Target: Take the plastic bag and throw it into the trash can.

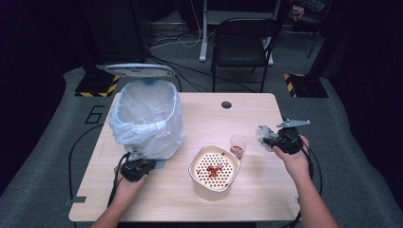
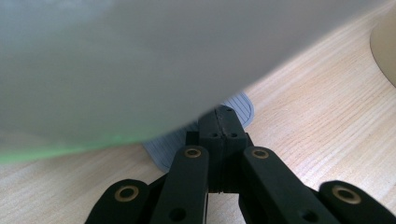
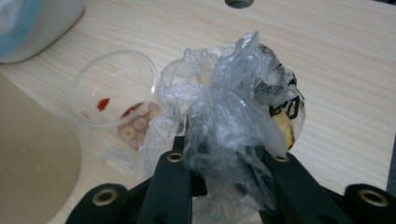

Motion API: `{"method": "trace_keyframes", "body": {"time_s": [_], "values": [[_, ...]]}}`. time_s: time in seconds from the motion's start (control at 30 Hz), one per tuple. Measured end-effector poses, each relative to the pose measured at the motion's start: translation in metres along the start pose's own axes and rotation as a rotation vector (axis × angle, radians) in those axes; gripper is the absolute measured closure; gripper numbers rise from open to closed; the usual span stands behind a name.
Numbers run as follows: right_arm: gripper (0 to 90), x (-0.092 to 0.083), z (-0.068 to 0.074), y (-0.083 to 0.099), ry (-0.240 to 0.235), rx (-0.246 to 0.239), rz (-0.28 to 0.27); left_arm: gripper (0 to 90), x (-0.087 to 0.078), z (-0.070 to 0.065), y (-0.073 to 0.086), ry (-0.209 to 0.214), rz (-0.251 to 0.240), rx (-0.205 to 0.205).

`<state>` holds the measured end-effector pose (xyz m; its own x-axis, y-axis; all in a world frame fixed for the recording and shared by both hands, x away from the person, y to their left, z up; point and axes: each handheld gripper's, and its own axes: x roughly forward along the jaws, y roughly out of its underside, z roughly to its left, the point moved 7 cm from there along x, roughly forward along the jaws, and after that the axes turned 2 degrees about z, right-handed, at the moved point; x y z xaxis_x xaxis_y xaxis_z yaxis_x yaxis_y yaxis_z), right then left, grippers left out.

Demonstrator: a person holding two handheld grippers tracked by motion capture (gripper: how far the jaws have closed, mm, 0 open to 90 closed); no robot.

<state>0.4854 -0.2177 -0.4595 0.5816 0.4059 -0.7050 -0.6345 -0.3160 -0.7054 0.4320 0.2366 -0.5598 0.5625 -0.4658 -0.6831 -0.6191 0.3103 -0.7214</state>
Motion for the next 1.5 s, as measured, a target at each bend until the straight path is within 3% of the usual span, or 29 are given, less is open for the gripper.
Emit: {"method": "trace_keyframes", "body": {"time_s": [0.23,0.3,0.33,0.57,1.17,1.5], "values": [[79.2,-0.012,0.013,-0.017,-0.018,-0.049,-0.014,90.0,0.000,0.000,0.000,0.004,-0.001,-0.001],[79.2,-0.017,0.017,-0.022,-0.025,-0.068,-0.012,90.0,0.000,0.000,0.000,0.008,-0.002,-0.006],[79.1,-0.019,0.018,-0.025,-0.027,-0.073,-0.015,90.0,0.002,-0.002,-0.002,0.017,-0.028,-0.036],[79.1,-0.030,0.037,-0.046,-0.072,-0.118,-0.045,90.0,0.001,-0.002,-0.002,0.022,-0.027,-0.037],[79.0,-0.012,0.116,-0.094,-0.216,-0.261,-0.066,90.0,0.001,-0.001,-0.001,0.027,-0.028,-0.047],[79.0,-0.006,0.150,-0.115,-0.279,-0.311,-0.074,90.0,0.001,-0.002,-0.001,0.028,-0.028,-0.045]]}}
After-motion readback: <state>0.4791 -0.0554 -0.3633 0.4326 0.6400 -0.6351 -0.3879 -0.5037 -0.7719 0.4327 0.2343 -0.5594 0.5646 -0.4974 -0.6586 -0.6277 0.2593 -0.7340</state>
